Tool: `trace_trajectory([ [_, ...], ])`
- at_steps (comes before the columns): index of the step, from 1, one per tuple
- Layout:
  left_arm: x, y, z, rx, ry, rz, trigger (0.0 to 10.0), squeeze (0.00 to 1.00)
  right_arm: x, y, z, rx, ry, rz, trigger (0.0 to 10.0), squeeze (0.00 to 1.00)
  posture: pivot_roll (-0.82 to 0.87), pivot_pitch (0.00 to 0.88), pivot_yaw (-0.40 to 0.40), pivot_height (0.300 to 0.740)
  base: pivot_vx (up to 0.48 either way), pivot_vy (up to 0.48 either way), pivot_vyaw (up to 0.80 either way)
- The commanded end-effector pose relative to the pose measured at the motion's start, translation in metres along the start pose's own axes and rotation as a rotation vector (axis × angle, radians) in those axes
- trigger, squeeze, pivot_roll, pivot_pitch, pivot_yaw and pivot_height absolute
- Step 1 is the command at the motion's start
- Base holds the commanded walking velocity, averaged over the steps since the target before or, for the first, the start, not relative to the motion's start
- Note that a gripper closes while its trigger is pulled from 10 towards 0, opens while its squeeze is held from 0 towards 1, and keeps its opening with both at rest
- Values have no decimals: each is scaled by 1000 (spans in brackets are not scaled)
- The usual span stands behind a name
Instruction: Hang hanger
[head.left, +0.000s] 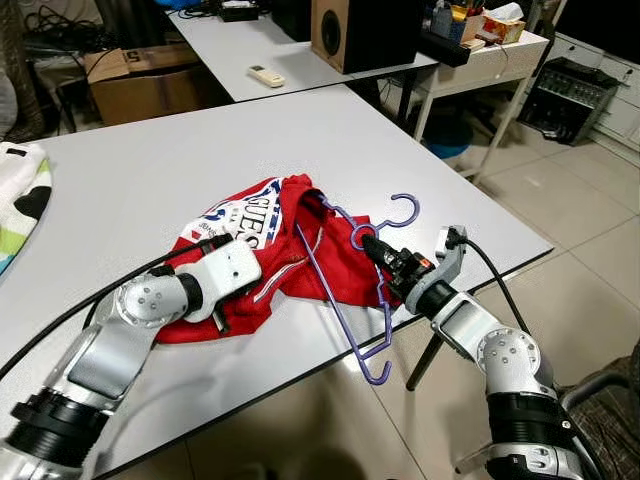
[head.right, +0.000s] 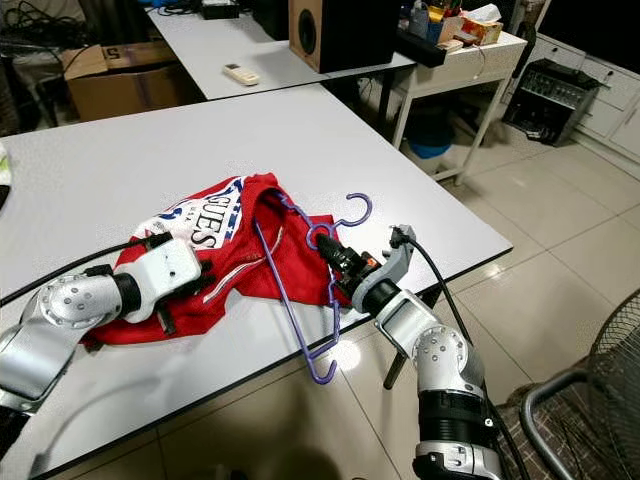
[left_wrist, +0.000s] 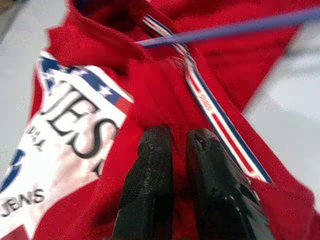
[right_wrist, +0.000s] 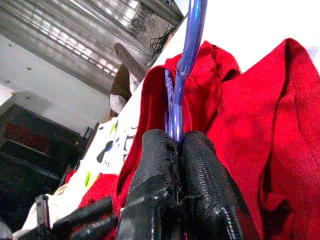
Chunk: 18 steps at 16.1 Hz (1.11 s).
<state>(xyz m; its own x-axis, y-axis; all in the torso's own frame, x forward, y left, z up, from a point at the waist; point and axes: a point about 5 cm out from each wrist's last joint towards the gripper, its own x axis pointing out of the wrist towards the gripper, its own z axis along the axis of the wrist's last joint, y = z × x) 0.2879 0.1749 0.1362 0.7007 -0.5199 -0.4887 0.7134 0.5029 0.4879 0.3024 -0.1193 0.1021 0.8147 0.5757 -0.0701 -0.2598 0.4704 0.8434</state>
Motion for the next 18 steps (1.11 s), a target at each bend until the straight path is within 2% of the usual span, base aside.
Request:
trace_trajectory([
  [1,0,5,6,-44,-33,32,10000,0,2,5,7,-36,-15,7,10000,0,-1,0,10,740,0,0,0],
  [2,0,8,11,-88,-72,52,10000,1000,2,5,7,-39,-15,7,10000,0,-4,0,14,740,0,0,0],
  [4,1,10,13,-91,-72,62,10000,1000,2,6,6,-39,-16,9,10000,0,-5,0,18,740,0,0,0],
  [5,1,10,7,-44,-23,60,10000,1000,2,7,6,-41,-18,10,10000,0,-5,0,18,740,0,0,0],
  [6,2,7,2,-21,18,37,10000,361,2,7,6,-43,-19,11,10000,0,-9,0,21,740,0,0,0],
  [7,2,7,-1,-19,33,36,10000,0,1,7,6,-44,-19,11,10000,0,-9,0,21,740,0,0,0],
  [9,2,6,-10,69,93,40,10000,0,0,7,6,-51,-18,10,10000,0,-11,0,22,740,0,0,0],
  [10,2,5,-8,39,73,32,4235,0,0,7,6,-54,-17,10,10000,0,-10,0,22,740,0,0,0],
  [11,1,5,-7,29,64,32,0,0,0,7,6,-54,-18,11,10000,0,-9,0,22,740,0,0,0],
  [15,0,12,2,-30,-13,70,0,0,1,8,6,-56,-18,13,10000,0,-7,0,21,740,0,0,0],
  [18,-1,14,7,-28,-46,60,0,0,1,7,6,-58,-18,8,10000,0,-6,0,21,740,0,0,0],
])
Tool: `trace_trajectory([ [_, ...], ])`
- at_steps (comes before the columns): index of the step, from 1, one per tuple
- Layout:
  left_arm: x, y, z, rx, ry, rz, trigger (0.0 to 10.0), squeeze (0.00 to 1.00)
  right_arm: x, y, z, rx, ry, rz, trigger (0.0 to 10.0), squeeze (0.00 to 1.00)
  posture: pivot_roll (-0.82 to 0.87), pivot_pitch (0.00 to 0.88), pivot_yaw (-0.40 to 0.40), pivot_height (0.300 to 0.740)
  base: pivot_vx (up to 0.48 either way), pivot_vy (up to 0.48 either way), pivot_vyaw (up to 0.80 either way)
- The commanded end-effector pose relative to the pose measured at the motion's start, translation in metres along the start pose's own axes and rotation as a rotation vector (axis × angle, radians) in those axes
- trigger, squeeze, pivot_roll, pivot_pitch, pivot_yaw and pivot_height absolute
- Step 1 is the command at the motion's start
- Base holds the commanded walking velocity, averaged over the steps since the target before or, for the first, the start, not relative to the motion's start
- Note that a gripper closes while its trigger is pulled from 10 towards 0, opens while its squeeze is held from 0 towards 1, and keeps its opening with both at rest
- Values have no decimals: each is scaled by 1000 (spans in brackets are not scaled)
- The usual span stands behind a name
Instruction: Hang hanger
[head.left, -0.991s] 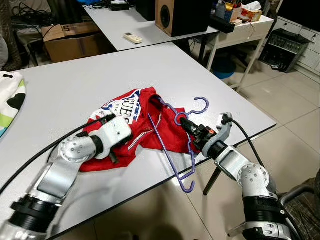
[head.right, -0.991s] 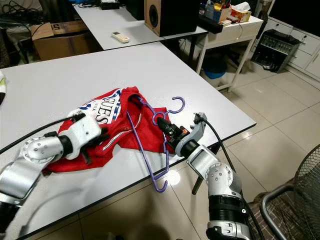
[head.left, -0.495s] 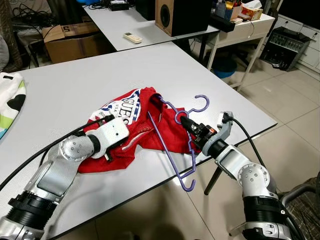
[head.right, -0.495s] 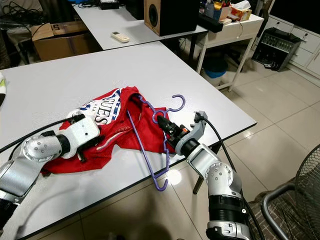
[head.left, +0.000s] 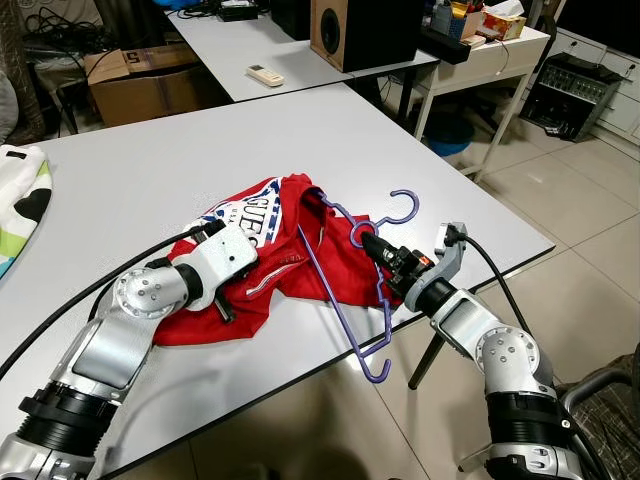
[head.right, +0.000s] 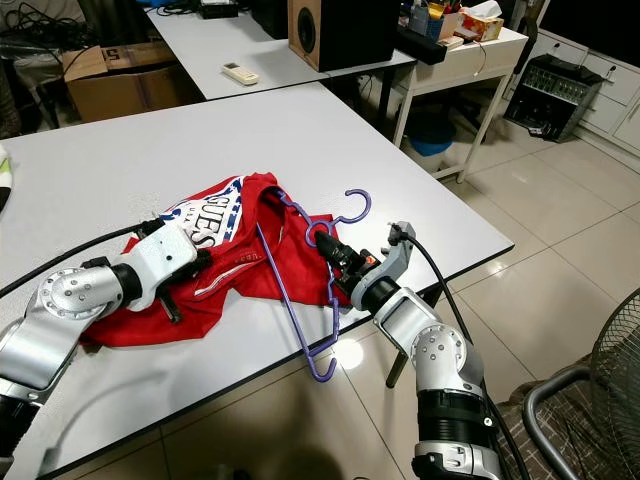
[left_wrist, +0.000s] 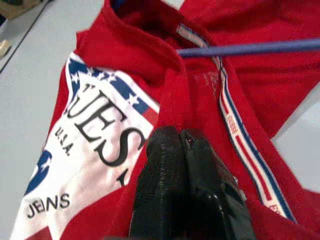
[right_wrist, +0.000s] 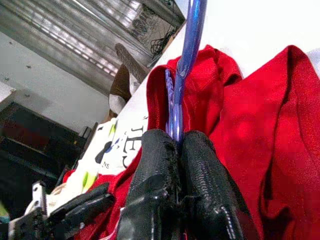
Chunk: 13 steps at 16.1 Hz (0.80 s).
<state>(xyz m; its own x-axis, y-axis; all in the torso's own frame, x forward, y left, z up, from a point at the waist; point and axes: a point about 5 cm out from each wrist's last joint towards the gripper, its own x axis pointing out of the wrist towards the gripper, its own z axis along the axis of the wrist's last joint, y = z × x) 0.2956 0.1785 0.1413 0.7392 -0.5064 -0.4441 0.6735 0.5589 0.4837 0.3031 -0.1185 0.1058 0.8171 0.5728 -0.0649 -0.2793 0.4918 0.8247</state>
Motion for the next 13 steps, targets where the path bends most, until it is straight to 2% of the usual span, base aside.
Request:
trace_trajectory([
  [1,-2,3,5,16,-19,-3,0,0,1,3,4,-25,-12,5,10000,0,-6,0,22,740,0,0,0],
  [3,-2,0,4,21,-15,-21,0,0,1,4,4,-26,-12,5,10000,0,-7,0,23,740,0,0,0],
  [6,-5,7,19,-45,-125,-14,0,0,2,4,6,-18,-27,5,10000,0,-6,0,21,740,0,0,0],
  [7,-11,7,30,-66,-216,-71,0,0,1,6,8,15,-45,17,10000,0,-2,0,18,740,0,0,0],
  [9,-22,8,46,-93,-334,-151,0,0,-1,7,10,63,-69,30,10000,0,-2,0,19,740,0,0,0],
  [10,-28,13,55,-119,-395,-150,0,0,-1,5,10,85,-79,26,10000,0,-2,0,17,740,0,0,0],
  [11,-31,24,66,-185,-479,-91,0,0,-1,6,10,94,-85,28,10000,0,-2,0,16,740,0,0,0],
  [12,-31,25,67,-184,-483,-84,0,0,-1,7,11,97,-88,31,10000,0,-2,0,15,740,0,0,0],
  [13,-31,27,64,-122,-433,-76,0,0,5,16,20,122,-128,62,10000,0,-5,0,15,740,0,0,0],
])
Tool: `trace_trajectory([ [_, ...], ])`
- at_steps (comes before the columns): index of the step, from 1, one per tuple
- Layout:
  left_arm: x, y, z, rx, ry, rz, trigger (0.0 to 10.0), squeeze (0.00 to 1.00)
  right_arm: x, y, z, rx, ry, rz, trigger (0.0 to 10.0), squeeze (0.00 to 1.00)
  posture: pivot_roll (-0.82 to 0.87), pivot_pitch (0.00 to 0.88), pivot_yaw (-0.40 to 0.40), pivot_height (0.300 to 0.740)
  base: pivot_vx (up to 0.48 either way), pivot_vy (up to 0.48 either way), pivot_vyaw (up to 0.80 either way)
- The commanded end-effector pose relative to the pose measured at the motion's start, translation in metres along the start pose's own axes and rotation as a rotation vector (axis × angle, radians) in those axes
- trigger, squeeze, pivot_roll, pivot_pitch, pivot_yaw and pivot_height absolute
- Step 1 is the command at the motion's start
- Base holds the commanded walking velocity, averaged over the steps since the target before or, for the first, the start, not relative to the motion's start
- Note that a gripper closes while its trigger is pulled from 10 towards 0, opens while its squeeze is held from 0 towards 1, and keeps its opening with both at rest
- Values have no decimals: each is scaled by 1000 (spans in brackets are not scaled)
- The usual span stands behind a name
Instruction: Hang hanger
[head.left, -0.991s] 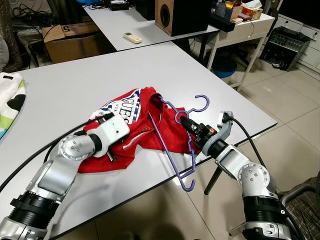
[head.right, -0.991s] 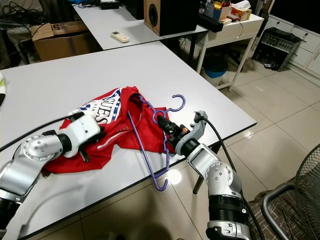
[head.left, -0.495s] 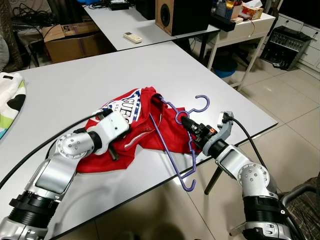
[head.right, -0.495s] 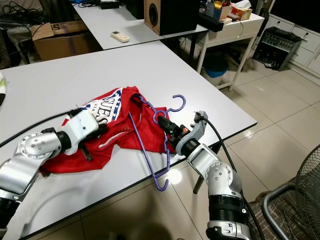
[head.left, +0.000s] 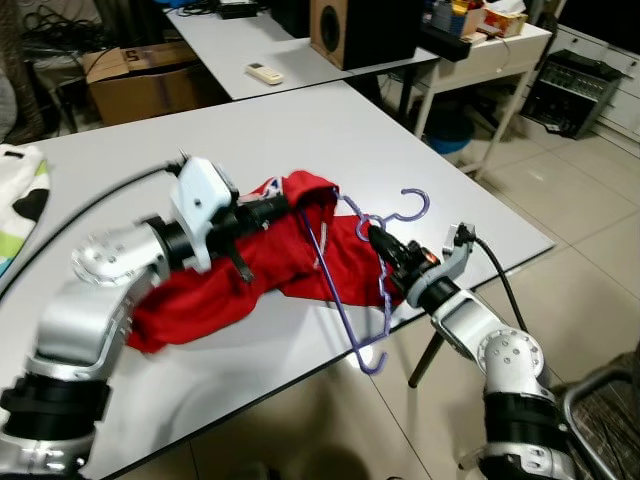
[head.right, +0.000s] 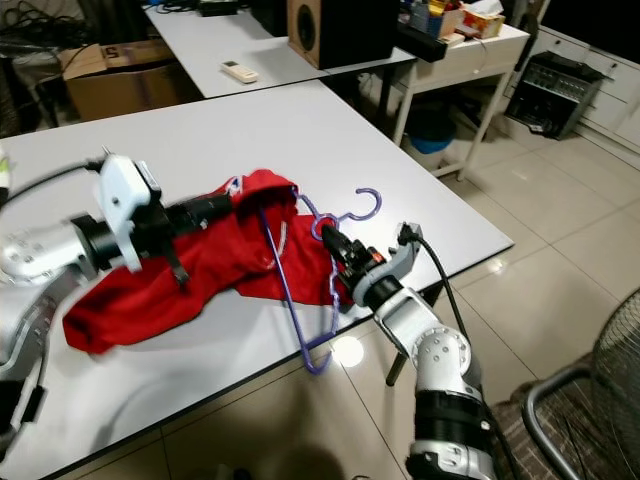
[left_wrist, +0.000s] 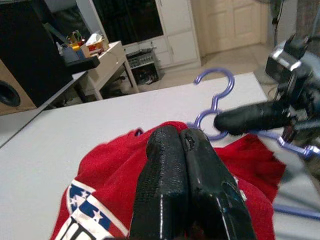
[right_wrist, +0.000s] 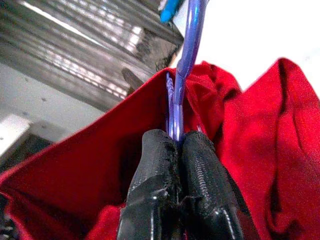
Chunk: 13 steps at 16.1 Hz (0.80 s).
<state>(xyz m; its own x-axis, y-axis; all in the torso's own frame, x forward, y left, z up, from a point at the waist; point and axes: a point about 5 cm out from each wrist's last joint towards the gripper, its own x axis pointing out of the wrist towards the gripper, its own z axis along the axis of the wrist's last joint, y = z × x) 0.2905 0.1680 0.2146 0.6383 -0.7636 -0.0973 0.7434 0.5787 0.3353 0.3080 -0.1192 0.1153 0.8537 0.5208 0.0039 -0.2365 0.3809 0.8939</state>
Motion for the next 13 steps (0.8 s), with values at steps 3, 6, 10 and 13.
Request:
trace_trajectory([
  [3,-2,-1,6,51,32,-65,0,0,13,19,25,13,-95,14,10000,0,-4,0,3,740,0,0,0],
  [6,2,-37,-16,26,116,-228,0,0,27,17,20,162,-137,-27,10000,0,5,0,-9,740,0,0,0],
  [10,8,-66,-19,-4,123,-356,0,0,48,22,14,280,-180,-38,10000,0,22,0,-14,740,0,0,0],
  [13,7,-72,-17,-38,119,-409,0,0,59,25,15,331,-215,-49,10000,0,28,0,-14,740,0,0,0],
])
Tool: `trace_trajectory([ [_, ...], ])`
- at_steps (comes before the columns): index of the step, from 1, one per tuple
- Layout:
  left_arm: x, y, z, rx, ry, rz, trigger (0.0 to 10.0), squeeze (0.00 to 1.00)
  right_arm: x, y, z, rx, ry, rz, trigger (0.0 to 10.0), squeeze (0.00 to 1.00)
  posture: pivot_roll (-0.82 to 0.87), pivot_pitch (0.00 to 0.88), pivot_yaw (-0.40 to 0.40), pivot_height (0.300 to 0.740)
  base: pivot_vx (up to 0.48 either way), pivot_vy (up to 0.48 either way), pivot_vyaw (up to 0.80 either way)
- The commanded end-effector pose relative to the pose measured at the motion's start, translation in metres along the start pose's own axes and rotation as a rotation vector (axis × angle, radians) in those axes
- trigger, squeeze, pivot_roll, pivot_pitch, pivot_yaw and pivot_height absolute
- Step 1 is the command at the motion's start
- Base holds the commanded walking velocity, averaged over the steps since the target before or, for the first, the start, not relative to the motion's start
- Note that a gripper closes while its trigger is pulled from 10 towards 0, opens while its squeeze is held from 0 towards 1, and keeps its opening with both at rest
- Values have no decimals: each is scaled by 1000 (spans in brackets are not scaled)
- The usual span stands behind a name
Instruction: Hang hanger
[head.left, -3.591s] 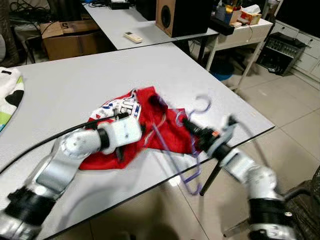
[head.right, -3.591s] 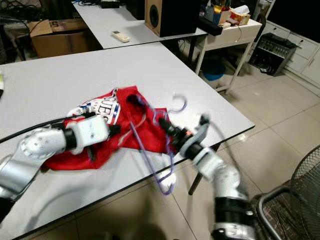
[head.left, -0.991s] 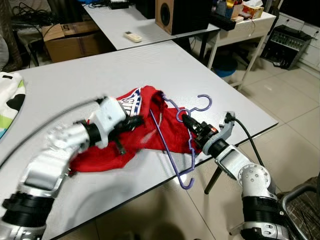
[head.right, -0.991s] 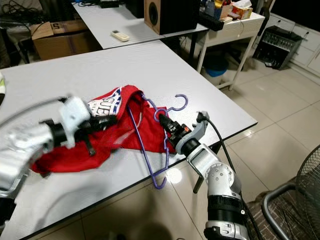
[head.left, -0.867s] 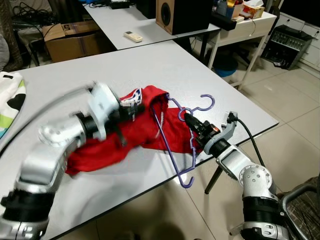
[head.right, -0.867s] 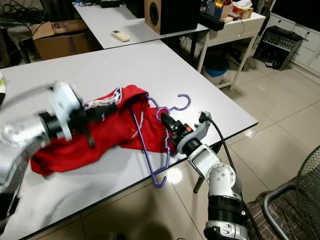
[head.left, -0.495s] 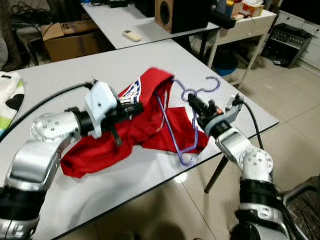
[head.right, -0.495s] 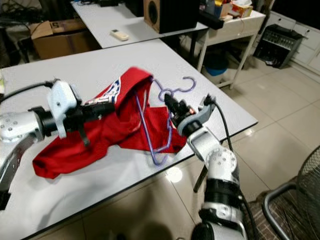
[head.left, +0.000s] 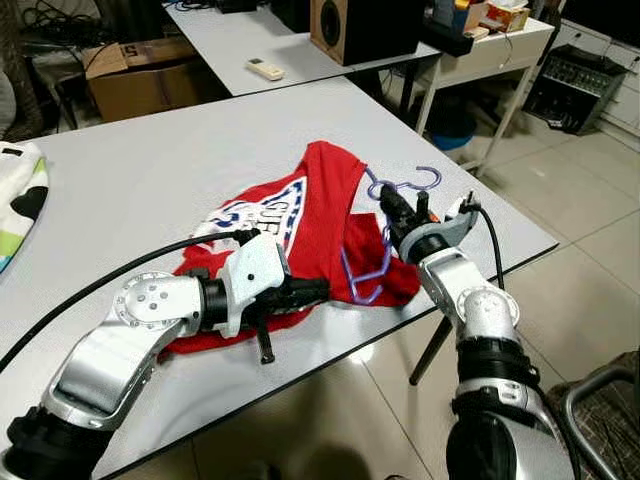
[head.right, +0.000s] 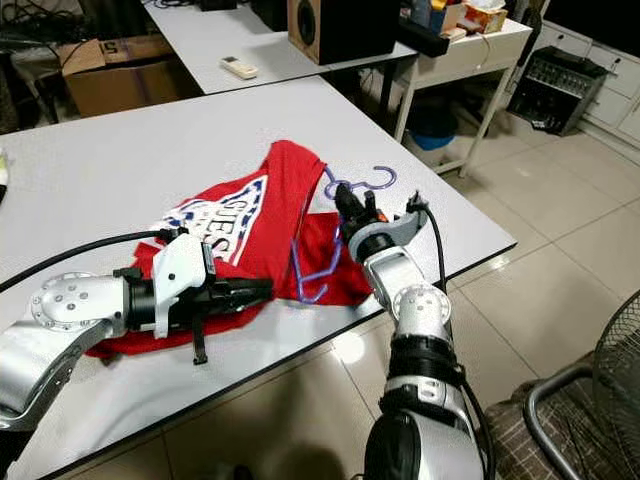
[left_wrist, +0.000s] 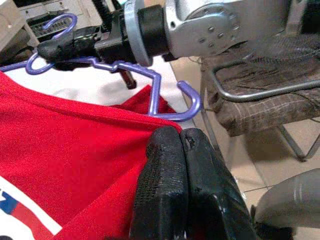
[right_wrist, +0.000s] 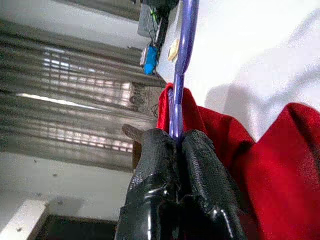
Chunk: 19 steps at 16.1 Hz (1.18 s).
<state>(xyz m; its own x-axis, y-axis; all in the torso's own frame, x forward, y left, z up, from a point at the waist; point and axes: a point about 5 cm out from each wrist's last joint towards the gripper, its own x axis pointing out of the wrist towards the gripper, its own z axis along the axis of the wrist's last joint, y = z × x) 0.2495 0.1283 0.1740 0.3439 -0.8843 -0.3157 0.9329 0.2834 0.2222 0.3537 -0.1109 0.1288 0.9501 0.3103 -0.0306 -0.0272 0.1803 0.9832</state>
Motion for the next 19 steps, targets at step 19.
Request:
trace_trajectory([
  [19,25,35,67,-72,-349,194,0,0,18,22,-43,-55,100,93,10000,0,22,0,-31,740,0,0,0],
])
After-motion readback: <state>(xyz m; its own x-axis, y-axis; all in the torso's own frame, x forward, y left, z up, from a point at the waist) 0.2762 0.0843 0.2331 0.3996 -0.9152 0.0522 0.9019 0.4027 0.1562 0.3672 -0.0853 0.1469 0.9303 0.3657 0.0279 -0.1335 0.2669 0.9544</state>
